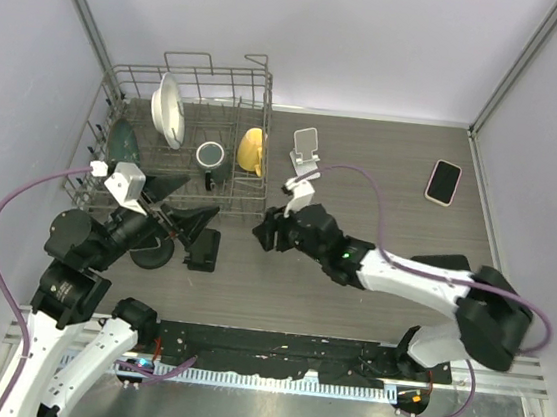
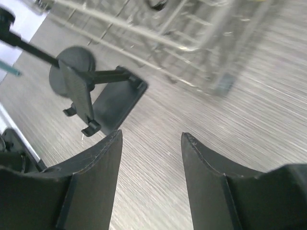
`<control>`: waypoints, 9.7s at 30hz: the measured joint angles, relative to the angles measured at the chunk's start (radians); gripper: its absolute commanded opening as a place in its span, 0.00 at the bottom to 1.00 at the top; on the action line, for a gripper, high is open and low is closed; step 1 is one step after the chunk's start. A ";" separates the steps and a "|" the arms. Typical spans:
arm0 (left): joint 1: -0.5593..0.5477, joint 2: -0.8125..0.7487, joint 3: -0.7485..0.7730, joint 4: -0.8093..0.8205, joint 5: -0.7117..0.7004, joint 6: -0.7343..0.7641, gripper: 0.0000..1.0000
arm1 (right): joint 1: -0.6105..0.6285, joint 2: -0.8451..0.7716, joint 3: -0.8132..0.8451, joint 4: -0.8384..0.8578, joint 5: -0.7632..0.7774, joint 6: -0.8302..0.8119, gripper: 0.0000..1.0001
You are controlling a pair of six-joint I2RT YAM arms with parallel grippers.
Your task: Place the phone on the phone stand
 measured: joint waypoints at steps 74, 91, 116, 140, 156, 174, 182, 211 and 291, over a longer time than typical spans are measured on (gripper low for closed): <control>-0.361 0.105 -0.026 -0.067 -0.220 0.062 1.00 | -1.074 0.145 0.124 -0.864 0.251 0.409 0.60; -0.361 0.188 -0.009 -0.099 -0.267 0.085 1.00 | -0.367 0.003 -0.009 -0.963 0.327 0.837 0.01; -0.422 0.563 0.067 -0.077 -0.170 -0.252 0.88 | -0.283 -0.794 -0.563 -0.314 0.398 0.570 0.01; -0.646 1.088 0.129 0.276 -0.269 -0.266 0.37 | -0.283 -1.030 -0.438 -0.461 0.288 0.507 0.01; -0.649 0.896 0.098 0.231 -0.219 -0.240 0.00 | -0.294 -0.966 -0.260 -0.502 0.047 0.285 0.84; -0.536 0.352 -0.042 0.154 -0.181 -0.291 0.00 | -0.285 -0.738 -0.210 -0.046 -0.613 0.242 0.69; -0.529 0.337 -0.058 0.213 -0.104 -0.352 0.00 | -0.270 -0.656 -0.211 0.133 -0.734 0.291 0.46; -0.509 0.393 0.381 -0.256 -0.471 -0.410 1.00 | -0.167 -0.676 -0.206 -0.003 -0.432 0.215 0.01; -0.584 0.719 0.631 -0.637 -0.623 -0.309 1.00 | 0.095 -0.497 -0.024 -0.288 -0.029 -0.082 0.01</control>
